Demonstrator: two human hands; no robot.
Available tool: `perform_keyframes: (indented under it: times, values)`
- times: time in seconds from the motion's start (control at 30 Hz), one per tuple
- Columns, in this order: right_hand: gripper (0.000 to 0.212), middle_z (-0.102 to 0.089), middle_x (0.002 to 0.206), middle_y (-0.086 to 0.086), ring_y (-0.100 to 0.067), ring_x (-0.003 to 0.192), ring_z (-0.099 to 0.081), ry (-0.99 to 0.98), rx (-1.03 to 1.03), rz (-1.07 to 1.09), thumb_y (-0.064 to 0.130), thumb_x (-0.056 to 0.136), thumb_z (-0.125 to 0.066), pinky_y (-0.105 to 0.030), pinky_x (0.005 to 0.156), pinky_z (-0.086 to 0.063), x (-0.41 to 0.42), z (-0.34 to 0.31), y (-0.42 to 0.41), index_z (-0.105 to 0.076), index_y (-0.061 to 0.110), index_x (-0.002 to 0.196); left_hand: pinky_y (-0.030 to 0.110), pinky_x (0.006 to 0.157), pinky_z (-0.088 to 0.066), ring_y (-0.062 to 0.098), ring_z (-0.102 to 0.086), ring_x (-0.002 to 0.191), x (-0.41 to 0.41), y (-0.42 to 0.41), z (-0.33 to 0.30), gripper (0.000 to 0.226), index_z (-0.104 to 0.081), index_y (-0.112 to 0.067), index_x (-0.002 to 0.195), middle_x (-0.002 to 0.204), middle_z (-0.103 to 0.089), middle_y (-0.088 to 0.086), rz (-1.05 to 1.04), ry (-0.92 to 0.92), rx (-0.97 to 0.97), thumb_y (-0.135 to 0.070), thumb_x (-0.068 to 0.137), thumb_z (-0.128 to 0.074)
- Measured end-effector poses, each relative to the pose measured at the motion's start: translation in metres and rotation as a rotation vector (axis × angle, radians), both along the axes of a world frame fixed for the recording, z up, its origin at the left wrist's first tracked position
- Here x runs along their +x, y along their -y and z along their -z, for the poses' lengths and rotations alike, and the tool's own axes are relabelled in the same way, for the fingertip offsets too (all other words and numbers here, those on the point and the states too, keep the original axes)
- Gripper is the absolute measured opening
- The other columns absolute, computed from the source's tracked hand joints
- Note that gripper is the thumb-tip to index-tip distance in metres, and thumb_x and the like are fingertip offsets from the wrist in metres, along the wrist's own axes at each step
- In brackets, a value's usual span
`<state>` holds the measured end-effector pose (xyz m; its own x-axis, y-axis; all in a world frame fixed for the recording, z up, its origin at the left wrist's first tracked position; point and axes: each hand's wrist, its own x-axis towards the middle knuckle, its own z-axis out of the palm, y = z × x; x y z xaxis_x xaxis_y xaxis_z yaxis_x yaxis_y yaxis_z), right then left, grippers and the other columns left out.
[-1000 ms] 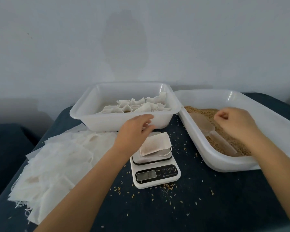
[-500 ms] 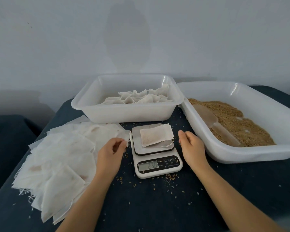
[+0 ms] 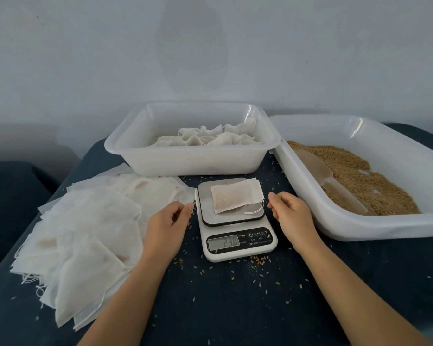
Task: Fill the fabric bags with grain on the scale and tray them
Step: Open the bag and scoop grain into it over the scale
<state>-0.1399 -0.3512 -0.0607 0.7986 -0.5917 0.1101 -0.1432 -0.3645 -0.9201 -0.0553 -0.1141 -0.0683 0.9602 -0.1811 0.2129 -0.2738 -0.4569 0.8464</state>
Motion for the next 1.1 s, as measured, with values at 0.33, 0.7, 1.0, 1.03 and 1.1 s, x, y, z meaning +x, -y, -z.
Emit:
perform_keyframes:
  times: [0.33, 0.7, 1.0, 1.03, 1.1]
  values:
    - [0.027, -0.053, 0.057, 0.010, 0.002, 0.053, -0.049, 0.031, 0.021, -0.004, 0.032, 0.098, -0.047, -0.027, 0.064, -0.043, 0.000, 0.004, 0.002, -0.062, 0.023, 0.077, 0.022, 0.052, -0.037, 0.002, -0.042, 0.047, -0.001, 0.000, -0.001, 0.035, -0.053, -0.026, 0.059, 0.057, -0.055, 0.002, 0.002, -0.004, 0.017, -0.044, 0.089, -0.052]
    - [0.019, -0.063, 0.089, 0.010, -0.003, 0.085, -0.058, -0.033, -0.210, -0.178, 0.043, 0.090, -0.058, -0.016, 0.072, -0.042, -0.001, -0.020, -0.010, -0.069, 0.028, 0.084, 0.021, 0.050, -0.036, 0.001, -0.042, 0.047, -0.001, 0.001, 0.002, 0.035, -0.055, -0.022, 0.063, 0.059, -0.056, 0.003, 0.021, -0.022, 0.035, -0.045, 0.089, -0.052]
    - [0.022, -0.068, 0.102, -0.007, -0.016, 0.089, -0.065, -0.305, 0.160, -0.276, 0.036, 0.086, -0.069, -0.025, 0.064, -0.057, 0.035, -0.083, -0.007, -0.071, 0.015, 0.091, 0.021, 0.052, -0.037, 0.000, -0.044, 0.049, -0.004, -0.002, -0.001, 0.035, -0.055, -0.023, 0.061, 0.064, -0.059, 0.000, 0.022, -0.034, 0.017, -0.045, 0.089, -0.053]
    - [0.022, -0.066, 0.104, -0.006, -0.017, 0.092, -0.065, -0.316, 0.141, -0.277, 0.035, 0.086, -0.070, -0.025, 0.063, -0.057, 0.039, -0.085, -0.010, -0.070, 0.014, 0.092, 0.022, 0.053, -0.037, 0.000, -0.045, 0.049, -0.004, -0.002, -0.002, 0.035, -0.055, -0.023, 0.060, 0.063, -0.059, -0.001, 0.024, -0.028, 0.018, -0.044, 0.089, -0.053]
    - [0.023, -0.064, 0.102, -0.006, -0.018, 0.092, -0.064, -0.298, 0.093, -0.253, 0.031, 0.084, -0.073, -0.027, 0.066, -0.059, 0.048, -0.087, -0.014, -0.067, 0.009, 0.089, 0.024, 0.054, -0.039, 0.001, -0.045, 0.049, -0.005, -0.002, -0.002, 0.036, -0.054, -0.023, 0.060, 0.062, -0.058, -0.001, 0.029, -0.025, 0.020, -0.044, 0.089, -0.053]
